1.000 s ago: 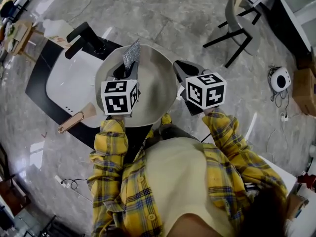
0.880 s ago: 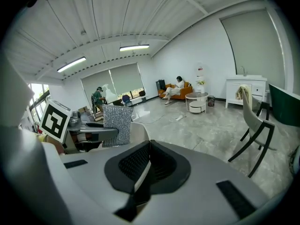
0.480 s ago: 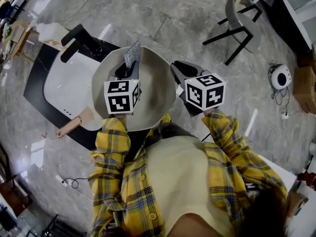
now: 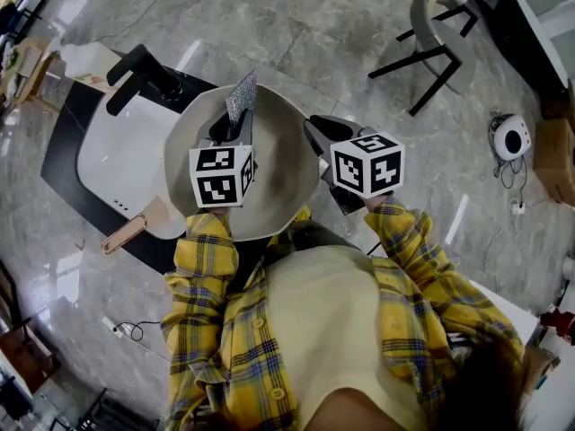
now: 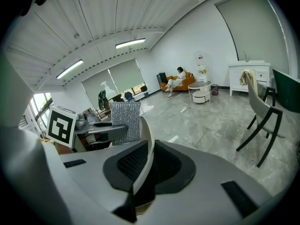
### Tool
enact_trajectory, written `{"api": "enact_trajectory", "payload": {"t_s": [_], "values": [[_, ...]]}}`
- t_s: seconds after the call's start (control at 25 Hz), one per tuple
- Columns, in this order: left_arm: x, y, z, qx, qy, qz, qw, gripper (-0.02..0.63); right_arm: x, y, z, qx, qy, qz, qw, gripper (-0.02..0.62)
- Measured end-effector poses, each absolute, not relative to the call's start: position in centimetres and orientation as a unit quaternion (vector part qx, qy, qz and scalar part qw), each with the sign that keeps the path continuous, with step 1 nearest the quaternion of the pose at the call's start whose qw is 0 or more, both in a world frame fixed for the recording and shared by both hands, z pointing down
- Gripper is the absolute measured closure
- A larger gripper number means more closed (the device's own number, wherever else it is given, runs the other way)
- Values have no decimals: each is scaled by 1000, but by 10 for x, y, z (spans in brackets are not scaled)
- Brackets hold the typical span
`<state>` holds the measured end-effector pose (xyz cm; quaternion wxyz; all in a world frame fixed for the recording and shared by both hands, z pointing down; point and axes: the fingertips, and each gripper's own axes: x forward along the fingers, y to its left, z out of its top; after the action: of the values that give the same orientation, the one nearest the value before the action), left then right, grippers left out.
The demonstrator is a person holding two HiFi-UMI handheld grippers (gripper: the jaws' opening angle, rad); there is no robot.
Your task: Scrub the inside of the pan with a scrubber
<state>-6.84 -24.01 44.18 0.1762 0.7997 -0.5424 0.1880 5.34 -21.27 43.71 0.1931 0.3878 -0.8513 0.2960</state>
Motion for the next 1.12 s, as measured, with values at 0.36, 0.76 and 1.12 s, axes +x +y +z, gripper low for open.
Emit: {"api": "enact_trajectory", "payload": {"t_s": [0.36,0.76,1.12], "values": [[-50,-236,445,814,-522,189,170,522,53,-213,438,384,-853,301,184,578],[-29,-227,443,830,-492,204,163,522,54,-213,437,382,-855,304,176,578],[-9,-214,440,853,-449,212,160,522,54,-214,437,381,-854,314,163,578]]}}
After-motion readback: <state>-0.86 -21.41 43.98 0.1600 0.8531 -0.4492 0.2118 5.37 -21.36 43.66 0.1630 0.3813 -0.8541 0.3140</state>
